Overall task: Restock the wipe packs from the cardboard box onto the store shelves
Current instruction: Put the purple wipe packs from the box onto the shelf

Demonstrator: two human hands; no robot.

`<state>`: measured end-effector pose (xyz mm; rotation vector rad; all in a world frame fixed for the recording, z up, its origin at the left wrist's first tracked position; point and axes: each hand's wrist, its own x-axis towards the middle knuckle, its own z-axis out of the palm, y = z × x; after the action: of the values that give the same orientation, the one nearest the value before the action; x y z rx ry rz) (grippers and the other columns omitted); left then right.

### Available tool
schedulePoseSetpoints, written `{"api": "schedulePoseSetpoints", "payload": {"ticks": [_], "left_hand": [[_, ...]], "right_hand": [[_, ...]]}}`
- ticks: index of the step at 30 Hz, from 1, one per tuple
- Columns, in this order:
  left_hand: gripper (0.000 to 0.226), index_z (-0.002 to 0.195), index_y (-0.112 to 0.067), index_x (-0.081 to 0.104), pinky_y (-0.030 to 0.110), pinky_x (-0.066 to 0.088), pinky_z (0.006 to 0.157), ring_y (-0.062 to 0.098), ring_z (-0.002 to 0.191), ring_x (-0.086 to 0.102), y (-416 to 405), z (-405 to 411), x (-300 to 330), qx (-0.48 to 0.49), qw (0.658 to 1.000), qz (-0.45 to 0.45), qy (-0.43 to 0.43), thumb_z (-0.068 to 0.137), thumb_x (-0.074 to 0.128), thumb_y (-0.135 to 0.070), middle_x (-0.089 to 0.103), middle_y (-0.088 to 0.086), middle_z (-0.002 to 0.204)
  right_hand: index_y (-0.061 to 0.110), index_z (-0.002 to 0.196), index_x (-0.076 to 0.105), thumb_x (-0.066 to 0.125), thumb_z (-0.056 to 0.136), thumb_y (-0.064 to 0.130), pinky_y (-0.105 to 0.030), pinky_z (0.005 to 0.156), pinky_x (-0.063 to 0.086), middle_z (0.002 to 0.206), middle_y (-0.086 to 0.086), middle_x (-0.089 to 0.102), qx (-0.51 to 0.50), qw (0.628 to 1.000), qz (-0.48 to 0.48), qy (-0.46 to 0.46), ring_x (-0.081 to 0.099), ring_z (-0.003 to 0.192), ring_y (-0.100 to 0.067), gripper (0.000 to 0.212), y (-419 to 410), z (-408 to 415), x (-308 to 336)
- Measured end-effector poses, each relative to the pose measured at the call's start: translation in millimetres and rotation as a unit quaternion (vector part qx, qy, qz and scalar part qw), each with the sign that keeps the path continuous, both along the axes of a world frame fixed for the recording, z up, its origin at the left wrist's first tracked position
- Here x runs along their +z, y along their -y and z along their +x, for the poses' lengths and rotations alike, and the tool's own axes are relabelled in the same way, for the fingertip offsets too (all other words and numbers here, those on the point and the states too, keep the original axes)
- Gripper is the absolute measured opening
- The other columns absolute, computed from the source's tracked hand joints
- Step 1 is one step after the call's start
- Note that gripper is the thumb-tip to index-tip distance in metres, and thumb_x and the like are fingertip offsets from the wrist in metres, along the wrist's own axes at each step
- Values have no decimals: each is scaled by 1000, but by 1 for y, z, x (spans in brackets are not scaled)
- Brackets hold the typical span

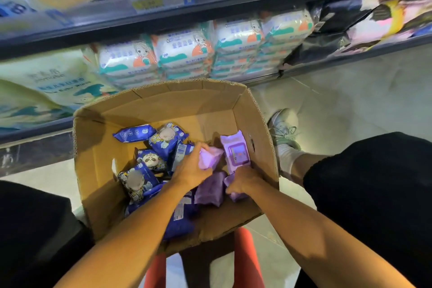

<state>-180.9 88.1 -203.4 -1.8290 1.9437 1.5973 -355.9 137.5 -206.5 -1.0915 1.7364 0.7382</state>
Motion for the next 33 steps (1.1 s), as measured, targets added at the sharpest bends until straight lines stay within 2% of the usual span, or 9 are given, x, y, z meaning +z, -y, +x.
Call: {"api": "schedulePoseSetpoints", "payload": {"ticks": [3, 7, 10, 13, 18, 22, 24, 30, 33], "left_hand": [[65, 118, -36, 46, 42, 57, 81, 23, 95, 65, 4, 18, 5, 119, 990, 40, -63, 67, 81, -16, 65, -1, 103], [61, 119, -20, 47, 29, 54, 76, 21, 98, 64, 1, 43, 14, 243, 965, 75, -71, 73, 84, -5, 64, -3, 99], [51, 120, -14, 54, 25, 49, 75, 21, 100, 62, -7, 60, 18, 290, 952, 82, -58, 78, 82, -6, 64, 0, 103], [52, 122, -13, 56, 29, 50, 80, 25, 107, 64, -18, 74, 21, 289, 952, 92, -51, 77, 83, -8, 66, 3, 106], [46, 111, -17, 52, 36, 57, 76, 20, 97, 63, -25, 82, 40, 298, 947, 100, -68, 77, 82, -11, 62, -6, 93], [55, 119, -18, 59, 46, 61, 80, 25, 98, 70, -12, 89, 61, 292, 947, 76, -113, 72, 86, -13, 72, 4, 106], [54, 121, -12, 60, 41, 59, 85, 26, 101, 69, -3, 89, 82, 298, 943, 44, -141, 74, 85, -8, 72, 7, 108], [42, 114, -10, 62, 16, 55, 62, 16, 86, 68, 32, 87, 177, 288, 929, -23, -233, 78, 80, 0, 72, 5, 104], [41, 109, -17, 64, 17, 56, 61, 14, 88, 70, 47, 90, 232, 285, 917, -57, -274, 76, 82, -2, 74, 0, 101]], "right_hand": [[13, 107, 66, 83, 66, 37, -31, 81, 52, 104, -10, 65, -23, 999, 16, 22, 66, 101, -29, 50, 6, -4, 10], [20, 88, 63, 87, 62, 47, -20, 57, 46, 76, 2, 65, 62, 997, 51, 20, 60, 61, -12, 44, 17, 0, 36], [23, 120, 56, 93, 51, 50, -30, 76, 56, 108, 0, 67, 147, 988, 33, 39, 68, 92, -21, 83, 22, 3, 53], [27, 134, 50, 94, 57, 38, -34, 89, 52, 129, -2, 59, 180, 980, -25, 82, 61, 114, -26, 89, 18, 6, 63], [42, 136, 49, 75, 81, 31, -25, 68, 42, 128, 5, 59, 175, 977, -74, 97, 60, 102, -23, 62, 0, 12, 72], [40, 114, 59, 72, 78, 21, -33, 78, 48, 100, 8, 58, 130, 971, -139, 145, 60, 94, -23, 43, -1, 8, 85], [28, 113, 55, 78, 70, 23, -28, 75, 48, 93, 11, 55, 91, 969, -182, 140, 58, 91, -19, 49, 8, 1, 104], [14, 114, 67, 91, 65, 11, -7, 68, 45, 98, 4, 66, -45, 932, -301, 198, 63, 92, -15, 55, 58, -26, 191], [17, 120, 68, 97, 56, 24, -21, 88, 52, 107, 3, 71, -85, 900, -367, 219, 68, 101, -15, 71, 75, -43, 240]]}}
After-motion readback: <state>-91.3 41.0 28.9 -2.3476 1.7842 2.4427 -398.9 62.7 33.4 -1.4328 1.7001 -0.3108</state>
